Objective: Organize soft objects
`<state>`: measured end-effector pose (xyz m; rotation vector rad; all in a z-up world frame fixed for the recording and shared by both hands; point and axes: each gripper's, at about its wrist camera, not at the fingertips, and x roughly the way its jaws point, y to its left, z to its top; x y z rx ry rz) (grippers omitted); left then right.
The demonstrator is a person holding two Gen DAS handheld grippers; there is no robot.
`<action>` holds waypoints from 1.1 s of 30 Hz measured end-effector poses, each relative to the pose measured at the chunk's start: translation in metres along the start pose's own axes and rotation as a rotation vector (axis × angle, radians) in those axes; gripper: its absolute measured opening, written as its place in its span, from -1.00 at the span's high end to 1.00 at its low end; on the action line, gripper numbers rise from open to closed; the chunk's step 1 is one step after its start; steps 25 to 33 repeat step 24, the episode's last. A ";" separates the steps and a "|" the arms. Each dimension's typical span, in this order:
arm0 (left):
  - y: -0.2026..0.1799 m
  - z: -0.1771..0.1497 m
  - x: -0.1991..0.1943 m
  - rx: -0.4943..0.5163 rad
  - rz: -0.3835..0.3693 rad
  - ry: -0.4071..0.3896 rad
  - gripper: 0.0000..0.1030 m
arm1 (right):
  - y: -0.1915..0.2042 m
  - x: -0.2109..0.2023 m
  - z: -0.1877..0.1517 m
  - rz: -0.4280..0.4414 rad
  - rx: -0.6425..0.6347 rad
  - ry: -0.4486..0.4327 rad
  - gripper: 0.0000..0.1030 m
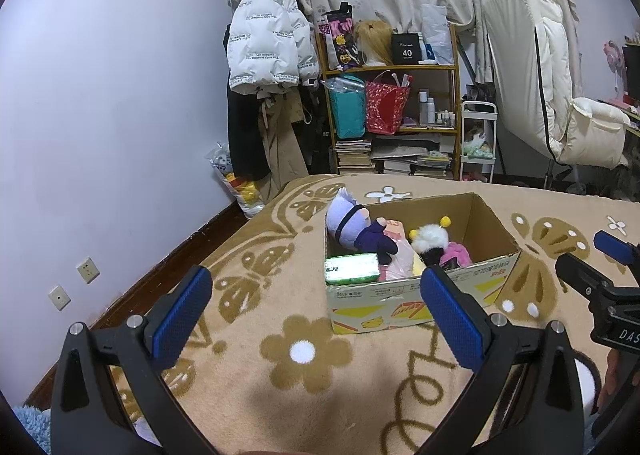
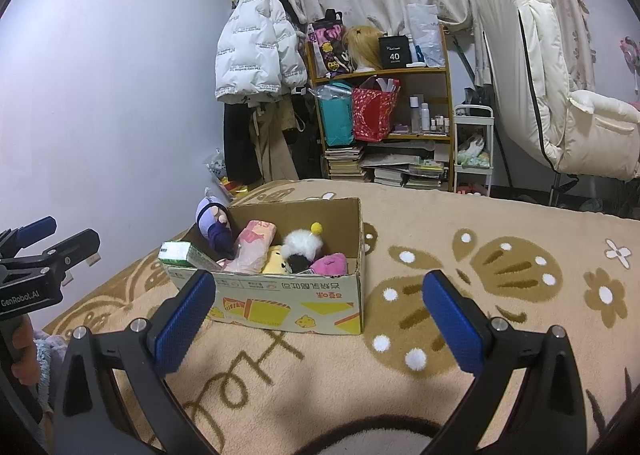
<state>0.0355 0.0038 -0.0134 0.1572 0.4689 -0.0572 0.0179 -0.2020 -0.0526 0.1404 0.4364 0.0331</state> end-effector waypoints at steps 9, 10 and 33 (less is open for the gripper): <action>0.000 0.000 0.000 -0.001 -0.001 0.004 -0.99 | 0.000 0.000 0.001 0.001 0.002 0.000 -1.00; 0.000 -0.001 0.000 -0.002 -0.001 0.005 -0.99 | -0.001 0.000 0.001 0.001 0.002 0.001 -1.00; -0.003 -0.002 -0.001 0.001 -0.010 0.001 -0.99 | -0.001 0.000 0.001 0.002 0.001 0.003 -1.00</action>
